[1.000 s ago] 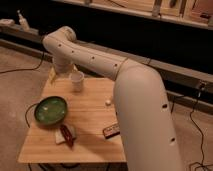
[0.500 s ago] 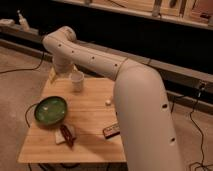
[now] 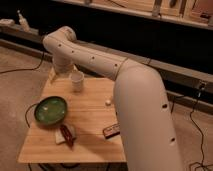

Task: Push the ceramic bowl across the table

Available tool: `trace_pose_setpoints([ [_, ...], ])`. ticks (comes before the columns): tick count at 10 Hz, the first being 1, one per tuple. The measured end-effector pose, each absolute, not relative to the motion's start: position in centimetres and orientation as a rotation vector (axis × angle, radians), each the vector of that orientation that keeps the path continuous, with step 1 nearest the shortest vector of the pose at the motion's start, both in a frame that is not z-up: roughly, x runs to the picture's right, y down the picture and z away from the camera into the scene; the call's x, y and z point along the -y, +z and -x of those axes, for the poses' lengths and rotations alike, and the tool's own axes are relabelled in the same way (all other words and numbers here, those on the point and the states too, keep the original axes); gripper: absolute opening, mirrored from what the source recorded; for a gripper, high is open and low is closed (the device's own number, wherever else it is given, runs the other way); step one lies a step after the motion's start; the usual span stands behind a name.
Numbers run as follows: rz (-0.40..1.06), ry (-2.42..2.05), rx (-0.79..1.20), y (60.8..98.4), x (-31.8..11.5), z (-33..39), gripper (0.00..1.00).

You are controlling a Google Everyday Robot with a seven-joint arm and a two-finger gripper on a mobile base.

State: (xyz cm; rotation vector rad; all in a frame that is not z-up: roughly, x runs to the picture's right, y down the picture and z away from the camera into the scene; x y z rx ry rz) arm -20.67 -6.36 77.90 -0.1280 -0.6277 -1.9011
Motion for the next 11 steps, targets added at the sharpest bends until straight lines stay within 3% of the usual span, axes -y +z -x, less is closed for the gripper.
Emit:
trace_pose_setpoints([
  [6,0.067,-1.814,0.722,79.0,0.2,24.6,0.79],
  [8,0.058,-1.829,0.757,80.2,-2.3,25.7,0.64],
  [10,0.057,-1.828,0.812,81.9,-5.1,26.5,0.42],
  [11,0.061,-1.827,0.823,82.2,-5.6,26.6,0.38],
])
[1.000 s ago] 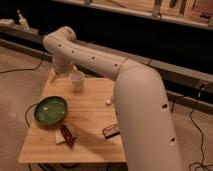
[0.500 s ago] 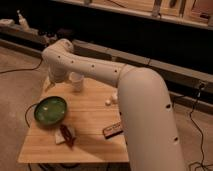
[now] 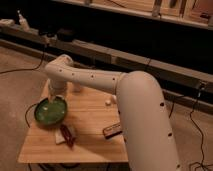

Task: Push the ceramic bowl across the table

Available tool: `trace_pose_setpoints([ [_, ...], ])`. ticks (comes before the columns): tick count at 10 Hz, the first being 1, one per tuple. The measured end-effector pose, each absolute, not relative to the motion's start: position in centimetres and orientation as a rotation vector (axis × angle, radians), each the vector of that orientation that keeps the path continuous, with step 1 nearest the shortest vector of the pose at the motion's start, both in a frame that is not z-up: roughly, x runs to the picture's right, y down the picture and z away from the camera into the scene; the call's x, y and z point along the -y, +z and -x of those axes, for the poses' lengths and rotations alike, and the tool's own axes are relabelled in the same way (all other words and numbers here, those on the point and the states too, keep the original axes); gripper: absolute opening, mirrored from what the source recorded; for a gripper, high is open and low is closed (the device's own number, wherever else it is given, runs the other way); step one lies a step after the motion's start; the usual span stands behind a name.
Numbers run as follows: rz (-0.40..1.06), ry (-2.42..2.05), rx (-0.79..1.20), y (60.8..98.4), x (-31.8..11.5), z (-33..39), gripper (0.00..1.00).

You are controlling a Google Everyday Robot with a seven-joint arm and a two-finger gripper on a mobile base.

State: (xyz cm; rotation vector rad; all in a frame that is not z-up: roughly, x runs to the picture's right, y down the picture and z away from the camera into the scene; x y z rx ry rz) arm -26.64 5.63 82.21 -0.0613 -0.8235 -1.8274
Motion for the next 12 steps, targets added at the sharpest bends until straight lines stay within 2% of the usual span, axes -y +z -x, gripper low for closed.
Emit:
trace_pose_setpoints([
  [12,0.059,-1.829,0.825,82.09,-5.61,26.83,0.36],
])
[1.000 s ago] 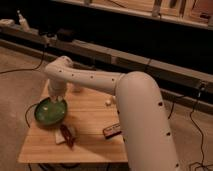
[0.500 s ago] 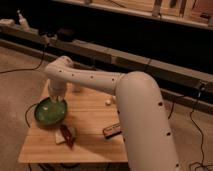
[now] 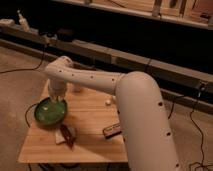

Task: Push the ceramic bowl across the table

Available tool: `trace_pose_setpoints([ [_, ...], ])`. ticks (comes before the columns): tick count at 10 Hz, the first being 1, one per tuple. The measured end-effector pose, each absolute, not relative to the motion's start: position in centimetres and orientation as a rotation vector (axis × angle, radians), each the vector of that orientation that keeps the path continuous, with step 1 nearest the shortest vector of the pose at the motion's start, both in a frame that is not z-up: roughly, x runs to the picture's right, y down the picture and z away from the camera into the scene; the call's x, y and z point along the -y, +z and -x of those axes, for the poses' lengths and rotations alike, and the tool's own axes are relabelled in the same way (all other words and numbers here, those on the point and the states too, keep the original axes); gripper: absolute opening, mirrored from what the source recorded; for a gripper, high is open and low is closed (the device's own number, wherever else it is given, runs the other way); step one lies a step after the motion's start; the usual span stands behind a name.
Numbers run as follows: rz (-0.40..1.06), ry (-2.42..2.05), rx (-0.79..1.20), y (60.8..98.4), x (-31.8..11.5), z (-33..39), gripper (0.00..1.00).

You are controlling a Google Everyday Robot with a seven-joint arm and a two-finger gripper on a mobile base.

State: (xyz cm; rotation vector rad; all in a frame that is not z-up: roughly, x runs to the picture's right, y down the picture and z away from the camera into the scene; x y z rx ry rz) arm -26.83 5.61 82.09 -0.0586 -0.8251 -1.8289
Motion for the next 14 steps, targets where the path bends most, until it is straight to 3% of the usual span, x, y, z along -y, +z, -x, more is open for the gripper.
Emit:
trace_pose_setpoints([
  [6,0.055,-1.823,0.826,82.2,-5.6,26.9,0.36],
  [14,0.094,-1.77,0.715,86.1,-7.9,28.0,0.36],
])
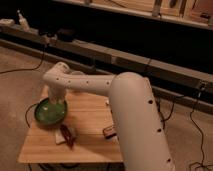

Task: Push the ceramic bowl across the table

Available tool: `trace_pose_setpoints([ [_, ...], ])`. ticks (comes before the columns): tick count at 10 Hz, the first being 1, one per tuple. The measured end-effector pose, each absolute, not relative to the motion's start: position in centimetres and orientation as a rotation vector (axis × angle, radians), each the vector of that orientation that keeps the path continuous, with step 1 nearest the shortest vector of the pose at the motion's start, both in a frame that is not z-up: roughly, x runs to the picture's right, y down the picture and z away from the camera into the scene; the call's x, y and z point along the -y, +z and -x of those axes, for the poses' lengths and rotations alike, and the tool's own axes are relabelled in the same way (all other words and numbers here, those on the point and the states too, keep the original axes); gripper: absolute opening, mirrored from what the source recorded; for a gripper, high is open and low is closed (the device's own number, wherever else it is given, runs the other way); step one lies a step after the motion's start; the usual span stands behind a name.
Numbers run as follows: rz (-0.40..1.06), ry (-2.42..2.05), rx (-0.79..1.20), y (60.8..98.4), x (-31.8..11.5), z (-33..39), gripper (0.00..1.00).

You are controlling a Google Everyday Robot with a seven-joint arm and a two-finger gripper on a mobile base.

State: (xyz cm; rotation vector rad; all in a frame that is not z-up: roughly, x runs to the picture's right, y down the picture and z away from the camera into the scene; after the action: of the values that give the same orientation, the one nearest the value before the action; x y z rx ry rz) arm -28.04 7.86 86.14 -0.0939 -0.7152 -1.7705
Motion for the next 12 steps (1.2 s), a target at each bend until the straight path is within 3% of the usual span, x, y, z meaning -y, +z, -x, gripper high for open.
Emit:
trace_pose_setpoints([
  [5,0.086,-1.792,0.744,88.2,-10.9,29.6,0.36],
  [12,0.358,-1.634,0.696,89.8,-14.7,23.1,0.36],
])
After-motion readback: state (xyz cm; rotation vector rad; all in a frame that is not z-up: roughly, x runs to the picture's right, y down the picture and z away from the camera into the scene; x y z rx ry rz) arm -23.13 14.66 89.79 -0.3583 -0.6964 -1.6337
